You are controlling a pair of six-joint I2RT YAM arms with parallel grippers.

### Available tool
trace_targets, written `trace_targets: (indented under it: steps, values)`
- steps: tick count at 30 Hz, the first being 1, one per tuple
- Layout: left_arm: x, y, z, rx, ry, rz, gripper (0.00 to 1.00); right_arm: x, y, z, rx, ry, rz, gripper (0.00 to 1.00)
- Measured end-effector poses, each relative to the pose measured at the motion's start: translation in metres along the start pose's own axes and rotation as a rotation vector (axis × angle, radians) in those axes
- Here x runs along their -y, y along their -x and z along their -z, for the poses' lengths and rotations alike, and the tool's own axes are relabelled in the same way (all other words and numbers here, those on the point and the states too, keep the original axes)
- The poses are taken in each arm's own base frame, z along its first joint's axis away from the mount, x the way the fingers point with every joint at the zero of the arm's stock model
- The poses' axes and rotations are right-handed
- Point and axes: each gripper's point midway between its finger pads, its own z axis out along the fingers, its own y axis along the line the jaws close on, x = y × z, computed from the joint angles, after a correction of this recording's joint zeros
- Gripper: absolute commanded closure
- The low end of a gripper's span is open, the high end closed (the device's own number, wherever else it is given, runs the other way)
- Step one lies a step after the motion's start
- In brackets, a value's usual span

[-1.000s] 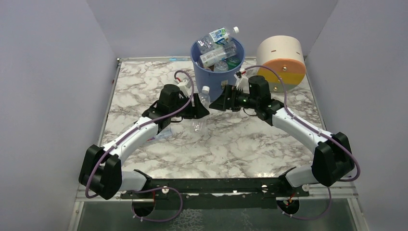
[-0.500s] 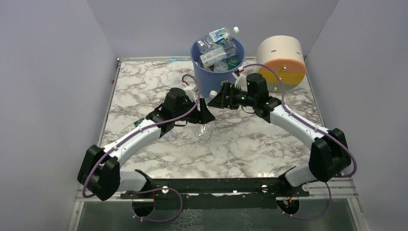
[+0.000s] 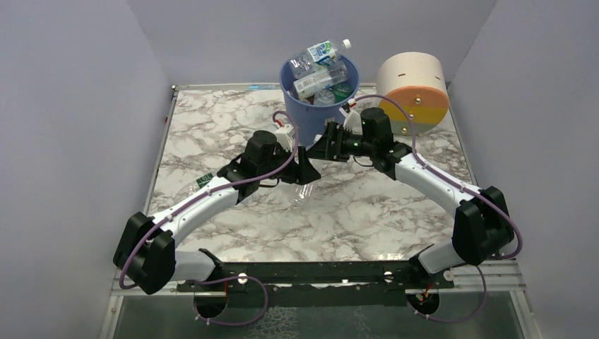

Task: Put the plastic bottles in the bin
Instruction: Pick up the plastic bottle at the center of the board.

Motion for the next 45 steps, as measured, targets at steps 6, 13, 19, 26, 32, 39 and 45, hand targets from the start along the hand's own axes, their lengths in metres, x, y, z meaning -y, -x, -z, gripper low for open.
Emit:
trace_targets:
  steps: [6, 13, 19, 26, 32, 39, 45]
  values:
    - [0.002, 0.002, 0.0, 0.007, -0.005, -0.004, 0.36, -0.001, 0.0, -0.001, 0.0, 0.009, -0.002, 0.31]
    - [0.003, 0.006, 0.0, 0.009, -0.006, -0.005, 0.23, 0.0, 0.002, -0.001, 0.003, 0.009, -0.003, 0.41]
    - [0.012, 0.017, 0.0, 0.031, -0.024, -0.024, 0.01, -0.003, -0.002, -0.002, -0.011, 0.022, -0.003, 0.43]
    - [0.013, 0.021, 0.003, 0.022, -0.001, -0.04, 0.01, -0.004, -0.002, -0.003, -0.013, 0.026, -0.001, 0.44]
    - [0.019, 0.039, 0.022, 0.068, 0.049, -0.075, 0.01, -0.014, 0.009, -0.001, 0.005, 0.04, 0.022, 0.44]
    - [0.053, 0.08, 0.075, 0.224, 0.055, -0.138, 0.01, -0.025, 0.027, 0.001, 0.044, 0.038, 0.061, 0.44]
    - [0.07, 0.1, 0.116, 0.324, 0.086, -0.155, 0.01, -0.034, 0.056, -0.002, 0.092, 0.01, 0.092, 0.43]
